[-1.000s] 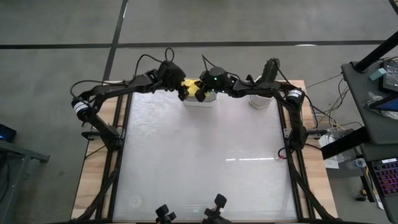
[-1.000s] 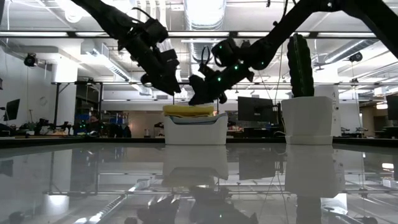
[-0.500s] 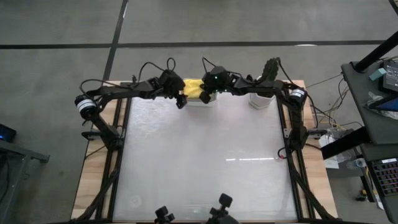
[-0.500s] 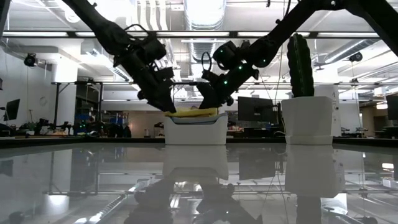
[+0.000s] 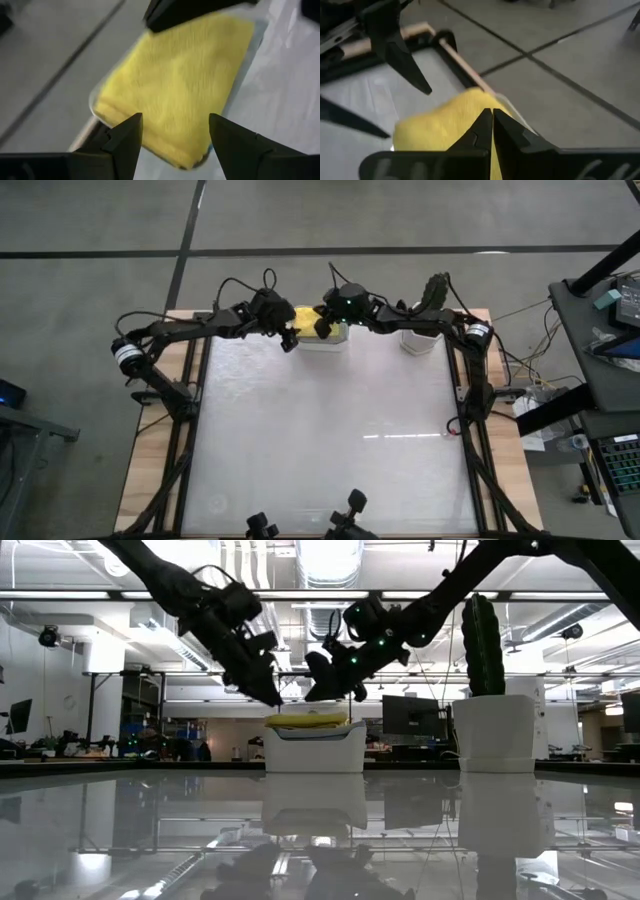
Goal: Fold microfiber towels
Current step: Put the yellow cloth into the bin
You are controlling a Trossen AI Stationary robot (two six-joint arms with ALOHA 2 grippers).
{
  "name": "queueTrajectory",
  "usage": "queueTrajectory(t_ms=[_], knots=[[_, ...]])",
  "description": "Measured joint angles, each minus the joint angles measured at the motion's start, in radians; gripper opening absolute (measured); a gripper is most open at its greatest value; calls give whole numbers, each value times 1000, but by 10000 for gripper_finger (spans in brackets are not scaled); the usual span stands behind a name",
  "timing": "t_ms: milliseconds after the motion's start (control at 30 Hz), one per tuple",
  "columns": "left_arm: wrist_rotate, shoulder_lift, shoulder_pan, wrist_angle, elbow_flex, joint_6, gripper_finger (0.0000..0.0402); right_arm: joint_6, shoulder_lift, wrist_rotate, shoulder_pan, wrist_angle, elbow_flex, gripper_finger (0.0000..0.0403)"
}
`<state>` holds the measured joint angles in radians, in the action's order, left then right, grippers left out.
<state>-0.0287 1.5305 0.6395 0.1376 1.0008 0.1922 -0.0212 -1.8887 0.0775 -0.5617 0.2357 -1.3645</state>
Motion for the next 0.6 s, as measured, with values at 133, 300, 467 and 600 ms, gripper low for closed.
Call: queueTrajectory(t_ms=[133,300,467,600], knots=[[3,-10,2,-92,-3,32,212,-77,-28,-22,0,93,-1,9],[-2,38,2,-240,-38,34,212,-95,-88,-80,0,110,-2,9],[-8,91,2,-279,-74,25,212,-99,-124,-82,-2,46,-1,9],[-25,142,-3,-280,-81,23,212,-91,-121,-81,-2,-8,-2,9]])
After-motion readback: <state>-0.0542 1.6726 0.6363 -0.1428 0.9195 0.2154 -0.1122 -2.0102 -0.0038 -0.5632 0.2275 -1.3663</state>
